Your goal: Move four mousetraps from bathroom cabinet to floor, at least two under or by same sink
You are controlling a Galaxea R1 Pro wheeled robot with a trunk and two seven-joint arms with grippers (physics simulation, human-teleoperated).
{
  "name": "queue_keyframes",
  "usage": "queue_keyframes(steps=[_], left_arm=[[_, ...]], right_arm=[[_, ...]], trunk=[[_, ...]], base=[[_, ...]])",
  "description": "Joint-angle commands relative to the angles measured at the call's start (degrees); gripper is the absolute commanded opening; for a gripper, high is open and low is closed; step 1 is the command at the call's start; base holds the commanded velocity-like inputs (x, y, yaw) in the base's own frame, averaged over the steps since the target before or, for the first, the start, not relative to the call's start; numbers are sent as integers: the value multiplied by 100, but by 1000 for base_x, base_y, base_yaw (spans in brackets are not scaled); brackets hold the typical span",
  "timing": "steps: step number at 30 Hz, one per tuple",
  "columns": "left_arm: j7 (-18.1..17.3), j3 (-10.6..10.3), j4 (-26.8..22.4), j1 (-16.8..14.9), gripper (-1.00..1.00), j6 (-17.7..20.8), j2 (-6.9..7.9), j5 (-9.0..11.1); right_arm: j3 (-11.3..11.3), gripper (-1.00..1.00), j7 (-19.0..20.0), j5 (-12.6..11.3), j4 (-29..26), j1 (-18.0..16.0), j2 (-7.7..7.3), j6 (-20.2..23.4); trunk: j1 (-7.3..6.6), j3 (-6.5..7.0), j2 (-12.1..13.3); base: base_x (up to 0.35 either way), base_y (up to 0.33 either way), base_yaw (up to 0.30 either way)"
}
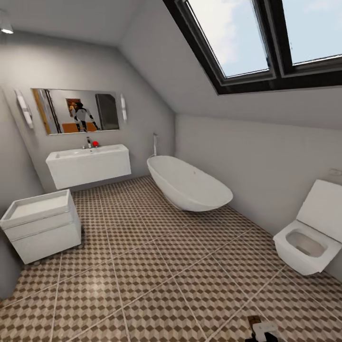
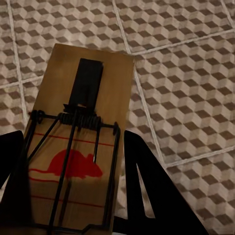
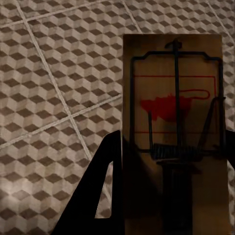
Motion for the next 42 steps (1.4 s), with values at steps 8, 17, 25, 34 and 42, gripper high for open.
queue_keyframes(steps=[8,17,25,34,42], left_arm=[[31,-38,19,-10,-100,-24,-4,-21],[31,-38,19,-10,-100,-16,5,-21],[40,-38,19,-10,-100,-15,5,-21],[40,-38,19,-10,-100,-15,5,-22],[40,-38,19,-10,-100,-15,5,-21]], right_arm=[[49,-100,-3,-40,22,-10,1,-38],[49,-100,-3,-42,22,-10,1,-38],[49,-100,-3,-40,22,-10,1,-38],[49,-100,-3,-34,22,-10,1,-38],[49,-100,-3,-33,22,-10,1,-38]], trunk=[[7,-13,-13],[7,-13,-13],[7,-13,-13],[7,-13,-13],[7,-13,-13]], base=[[329,-7,292],[329,-21,292],[329,0,291],[329,0,137],[329,0,33]])
